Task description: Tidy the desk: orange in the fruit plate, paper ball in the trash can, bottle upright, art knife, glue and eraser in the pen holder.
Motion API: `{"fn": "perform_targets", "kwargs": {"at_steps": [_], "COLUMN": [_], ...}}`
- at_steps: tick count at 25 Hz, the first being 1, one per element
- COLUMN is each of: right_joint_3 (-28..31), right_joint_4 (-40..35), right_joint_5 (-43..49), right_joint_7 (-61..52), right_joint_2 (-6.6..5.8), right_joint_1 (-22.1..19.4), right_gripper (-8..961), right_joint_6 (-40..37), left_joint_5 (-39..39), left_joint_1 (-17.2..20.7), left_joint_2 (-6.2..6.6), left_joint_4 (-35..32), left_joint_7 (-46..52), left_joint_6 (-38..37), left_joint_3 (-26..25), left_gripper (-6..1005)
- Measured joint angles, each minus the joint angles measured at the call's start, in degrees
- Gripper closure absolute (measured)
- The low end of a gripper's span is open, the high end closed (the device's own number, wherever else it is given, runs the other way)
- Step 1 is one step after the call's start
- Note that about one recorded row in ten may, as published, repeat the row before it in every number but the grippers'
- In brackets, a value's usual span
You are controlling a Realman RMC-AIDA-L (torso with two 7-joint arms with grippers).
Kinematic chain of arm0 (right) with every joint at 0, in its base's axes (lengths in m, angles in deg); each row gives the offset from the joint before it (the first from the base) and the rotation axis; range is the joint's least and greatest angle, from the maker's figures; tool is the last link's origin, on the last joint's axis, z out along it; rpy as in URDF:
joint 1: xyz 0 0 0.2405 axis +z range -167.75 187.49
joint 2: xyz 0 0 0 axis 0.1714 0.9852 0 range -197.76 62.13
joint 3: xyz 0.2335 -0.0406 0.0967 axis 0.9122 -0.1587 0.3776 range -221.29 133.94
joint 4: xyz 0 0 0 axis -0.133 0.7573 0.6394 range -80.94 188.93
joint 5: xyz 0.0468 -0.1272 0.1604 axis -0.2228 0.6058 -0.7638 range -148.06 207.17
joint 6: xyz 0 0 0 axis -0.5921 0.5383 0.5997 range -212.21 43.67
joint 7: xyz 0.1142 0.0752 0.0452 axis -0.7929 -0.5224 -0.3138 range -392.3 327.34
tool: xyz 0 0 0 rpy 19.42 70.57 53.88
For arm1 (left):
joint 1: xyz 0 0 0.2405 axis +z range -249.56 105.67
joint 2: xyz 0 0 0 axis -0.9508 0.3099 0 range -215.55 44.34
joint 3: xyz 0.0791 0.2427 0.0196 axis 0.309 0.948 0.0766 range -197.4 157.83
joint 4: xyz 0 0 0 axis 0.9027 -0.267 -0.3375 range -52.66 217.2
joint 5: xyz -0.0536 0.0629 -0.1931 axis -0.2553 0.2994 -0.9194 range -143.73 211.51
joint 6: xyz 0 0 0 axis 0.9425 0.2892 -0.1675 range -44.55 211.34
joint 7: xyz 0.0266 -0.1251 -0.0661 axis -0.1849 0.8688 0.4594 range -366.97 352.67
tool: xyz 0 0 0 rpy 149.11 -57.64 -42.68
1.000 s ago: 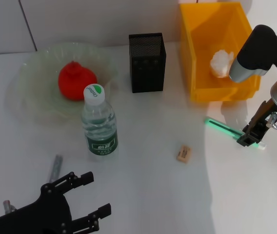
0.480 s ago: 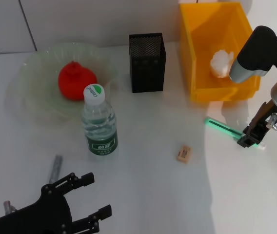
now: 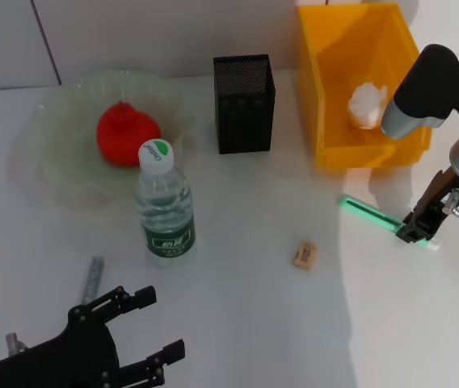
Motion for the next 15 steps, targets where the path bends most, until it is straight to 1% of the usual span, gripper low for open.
{"fn": "perform_targets", "kwargs": {"at_steps": [5,15], "right_joint_3": [0.0,-0.2], "right_joint_4": [0.1,0.2], "right_joint_5": [0.3,0.2], "right_joint_7": [0.1,0.5], "right_joint_2": [0.0,-0.08], "right_joint_1": [0.0,-0.1], "right_gripper": [746,788], "right_joint_6": [0.1,0.2], "left_joint_5": [0.0,0.0], "left_joint_1": [0.0,0.0], "left_joint_2": [0.0,0.0], "left_joint_4": [0.0,0.0], "left_joint_7": [0.0,0.0], "left_joint_6": [0.0,0.0], "left_joint_3": [0.0,0.1], "left_gripper": [185,185]}}
